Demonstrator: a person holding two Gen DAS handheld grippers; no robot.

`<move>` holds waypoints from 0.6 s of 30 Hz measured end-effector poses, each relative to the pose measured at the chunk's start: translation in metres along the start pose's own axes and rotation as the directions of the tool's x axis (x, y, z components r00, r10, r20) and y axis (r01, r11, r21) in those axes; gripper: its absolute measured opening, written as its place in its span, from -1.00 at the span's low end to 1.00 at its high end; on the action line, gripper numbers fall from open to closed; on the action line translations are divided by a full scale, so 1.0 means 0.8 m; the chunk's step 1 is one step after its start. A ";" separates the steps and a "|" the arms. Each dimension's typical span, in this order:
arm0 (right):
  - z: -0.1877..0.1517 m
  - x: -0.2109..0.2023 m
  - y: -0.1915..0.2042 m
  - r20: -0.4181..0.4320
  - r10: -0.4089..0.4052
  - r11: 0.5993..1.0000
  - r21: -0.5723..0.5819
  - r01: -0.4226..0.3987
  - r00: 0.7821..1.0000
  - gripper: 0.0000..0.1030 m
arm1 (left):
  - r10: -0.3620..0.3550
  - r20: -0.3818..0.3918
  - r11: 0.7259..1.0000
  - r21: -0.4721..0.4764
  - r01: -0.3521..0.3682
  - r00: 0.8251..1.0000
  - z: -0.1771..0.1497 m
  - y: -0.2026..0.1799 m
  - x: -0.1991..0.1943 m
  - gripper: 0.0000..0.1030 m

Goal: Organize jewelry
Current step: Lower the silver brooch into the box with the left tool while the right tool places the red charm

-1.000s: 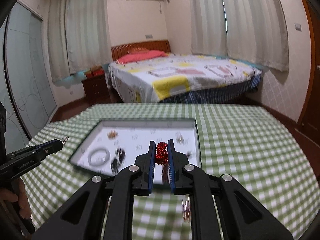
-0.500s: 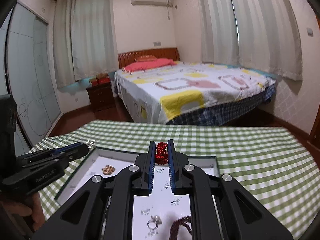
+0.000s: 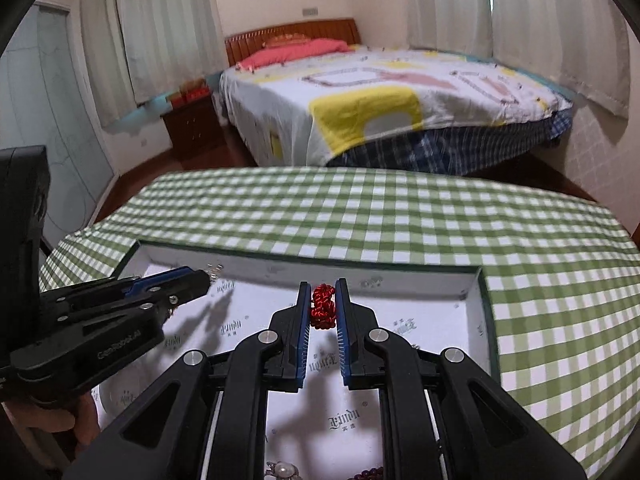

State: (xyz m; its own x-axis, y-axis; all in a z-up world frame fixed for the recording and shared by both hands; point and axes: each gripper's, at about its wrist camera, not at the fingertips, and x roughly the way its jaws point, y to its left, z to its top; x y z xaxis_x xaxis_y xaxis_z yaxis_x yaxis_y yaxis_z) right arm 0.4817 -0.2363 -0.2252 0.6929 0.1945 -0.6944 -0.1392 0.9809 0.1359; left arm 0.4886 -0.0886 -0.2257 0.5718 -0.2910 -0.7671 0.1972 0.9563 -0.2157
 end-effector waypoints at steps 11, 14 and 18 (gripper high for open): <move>-0.001 0.008 -0.005 -0.034 -0.013 1.000 0.021 0.013 0.999 -0.18 | 0.006 -0.052 0.999 -0.044 -0.008 0.999 -0.007 0.007 0.009 -0.10; -0.001 -0.002 -0.003 0.007 -0.036 0.999 0.008 0.036 0.999 -0.18 | 0.011 -0.018 0.999 -0.050 -0.012 1.000 -0.007 0.007 -0.001 -0.05; -0.004 -0.034 -0.003 0.083 -0.034 0.999 0.019 0.033 0.996 -0.18 | 0.012 0.062 0.998 -0.059 -0.008 0.998 -0.010 0.007 -0.029 0.01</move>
State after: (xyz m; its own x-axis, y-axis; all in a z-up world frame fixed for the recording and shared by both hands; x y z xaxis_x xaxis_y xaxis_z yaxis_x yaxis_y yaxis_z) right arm 0.4612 -0.2441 -0.2092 0.7535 0.1601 -0.6377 -0.1028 0.9867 0.1263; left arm 0.4700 -0.0764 -0.2135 0.6226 -0.2805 -0.7305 0.1452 0.9587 -0.2444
